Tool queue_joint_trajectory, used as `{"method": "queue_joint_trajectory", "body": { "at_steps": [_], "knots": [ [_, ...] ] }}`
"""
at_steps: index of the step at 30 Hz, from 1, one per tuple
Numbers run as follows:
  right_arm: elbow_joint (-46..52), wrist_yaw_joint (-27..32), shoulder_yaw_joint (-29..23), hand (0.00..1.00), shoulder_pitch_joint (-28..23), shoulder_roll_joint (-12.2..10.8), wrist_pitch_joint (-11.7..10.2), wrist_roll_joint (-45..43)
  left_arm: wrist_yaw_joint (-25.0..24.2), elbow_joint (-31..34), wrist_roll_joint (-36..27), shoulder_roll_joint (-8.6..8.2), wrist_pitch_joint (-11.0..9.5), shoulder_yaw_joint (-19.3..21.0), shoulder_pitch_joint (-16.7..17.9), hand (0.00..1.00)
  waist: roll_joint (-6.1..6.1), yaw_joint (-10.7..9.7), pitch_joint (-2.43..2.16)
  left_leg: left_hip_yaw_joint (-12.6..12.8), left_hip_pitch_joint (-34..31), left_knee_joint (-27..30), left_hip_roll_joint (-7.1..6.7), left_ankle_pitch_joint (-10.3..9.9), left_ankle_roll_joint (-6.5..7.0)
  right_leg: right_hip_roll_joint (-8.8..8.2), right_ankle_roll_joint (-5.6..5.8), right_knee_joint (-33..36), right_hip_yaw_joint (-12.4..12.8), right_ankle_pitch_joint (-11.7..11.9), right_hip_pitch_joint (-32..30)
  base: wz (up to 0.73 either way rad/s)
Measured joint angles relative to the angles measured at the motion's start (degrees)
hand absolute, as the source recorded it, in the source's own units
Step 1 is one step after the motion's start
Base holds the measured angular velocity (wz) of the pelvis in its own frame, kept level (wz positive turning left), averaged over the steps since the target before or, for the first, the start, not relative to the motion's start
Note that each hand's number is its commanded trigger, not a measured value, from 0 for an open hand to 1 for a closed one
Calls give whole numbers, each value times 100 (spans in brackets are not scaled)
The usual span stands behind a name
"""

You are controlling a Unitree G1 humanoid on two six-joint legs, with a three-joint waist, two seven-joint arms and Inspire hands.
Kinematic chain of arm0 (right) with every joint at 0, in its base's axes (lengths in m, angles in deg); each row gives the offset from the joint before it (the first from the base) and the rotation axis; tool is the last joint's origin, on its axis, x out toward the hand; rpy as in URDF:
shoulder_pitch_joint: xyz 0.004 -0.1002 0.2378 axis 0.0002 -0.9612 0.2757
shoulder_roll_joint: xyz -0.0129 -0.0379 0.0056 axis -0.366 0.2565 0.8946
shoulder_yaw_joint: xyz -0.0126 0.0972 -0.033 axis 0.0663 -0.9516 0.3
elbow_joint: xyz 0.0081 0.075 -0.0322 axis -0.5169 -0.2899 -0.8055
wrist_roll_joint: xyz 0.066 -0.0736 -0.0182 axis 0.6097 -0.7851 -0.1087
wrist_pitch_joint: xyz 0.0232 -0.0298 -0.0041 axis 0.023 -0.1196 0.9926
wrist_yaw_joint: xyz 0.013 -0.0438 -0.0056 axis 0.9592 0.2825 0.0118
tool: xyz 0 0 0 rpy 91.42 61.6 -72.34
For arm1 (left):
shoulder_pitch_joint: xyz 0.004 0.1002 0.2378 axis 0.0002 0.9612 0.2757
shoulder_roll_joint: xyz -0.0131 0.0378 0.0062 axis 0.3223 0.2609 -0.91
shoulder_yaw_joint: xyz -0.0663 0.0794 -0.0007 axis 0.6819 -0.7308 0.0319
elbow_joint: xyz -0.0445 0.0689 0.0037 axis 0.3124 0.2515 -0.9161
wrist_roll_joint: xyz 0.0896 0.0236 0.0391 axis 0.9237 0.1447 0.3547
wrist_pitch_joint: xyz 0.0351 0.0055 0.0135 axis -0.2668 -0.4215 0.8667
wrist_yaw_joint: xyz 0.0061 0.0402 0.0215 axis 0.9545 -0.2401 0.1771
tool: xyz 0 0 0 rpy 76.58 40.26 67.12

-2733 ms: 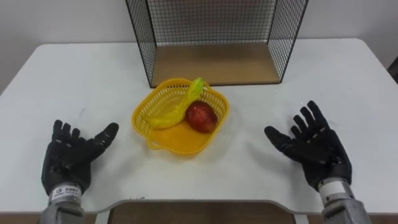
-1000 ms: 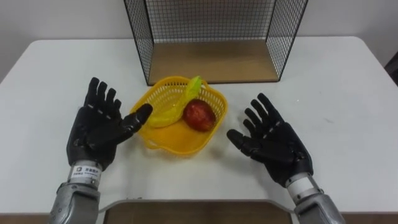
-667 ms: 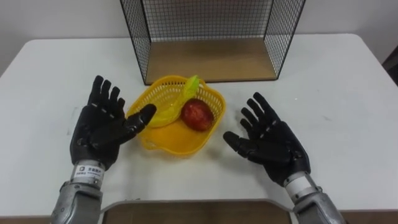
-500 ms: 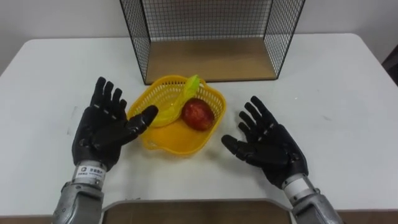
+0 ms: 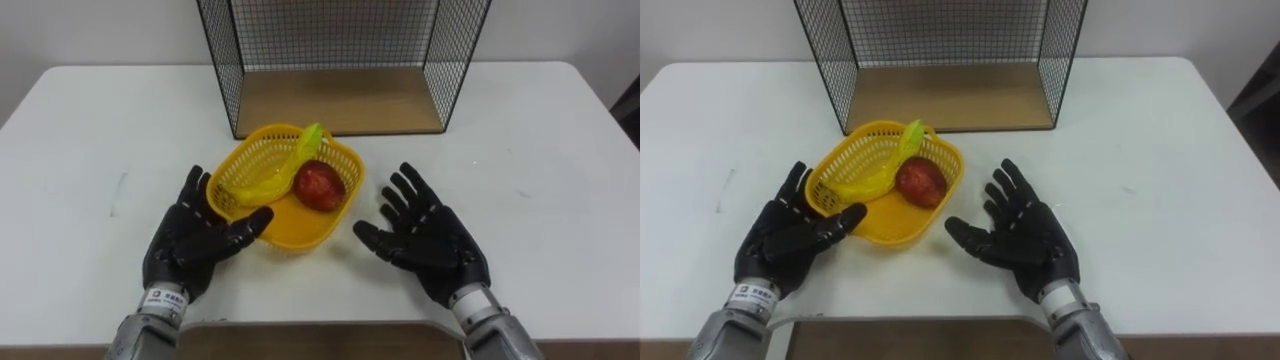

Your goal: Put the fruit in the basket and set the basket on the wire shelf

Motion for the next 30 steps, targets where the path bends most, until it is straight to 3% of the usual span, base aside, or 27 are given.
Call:
{"method": "queue_joint_trajectory", "body": {
  "at_steps": [6,18,30],
  "knots": [
    [0,41,-1,0,93,3,110,0,-60,-88,-3,-4,54,-8,-24,0,75,-11,-41,0,2,12,0,0,0,0,0,3,-1,0,19,0],
    [3,40,108,0,566,17,113,-2,-89,-88,-9,15,67,-149,-61,0,128,-16,-11,-7,-12,12,1,0,0,0,0,6,-18,0,50,0],
    [2,105,322,0,874,41,112,-272,-163,-75,5,111,48,-288,-156,0,50,-19,36,-37,-68,87,2,0,1,-3,0,10,-32,0,36,1]
  ]
}}
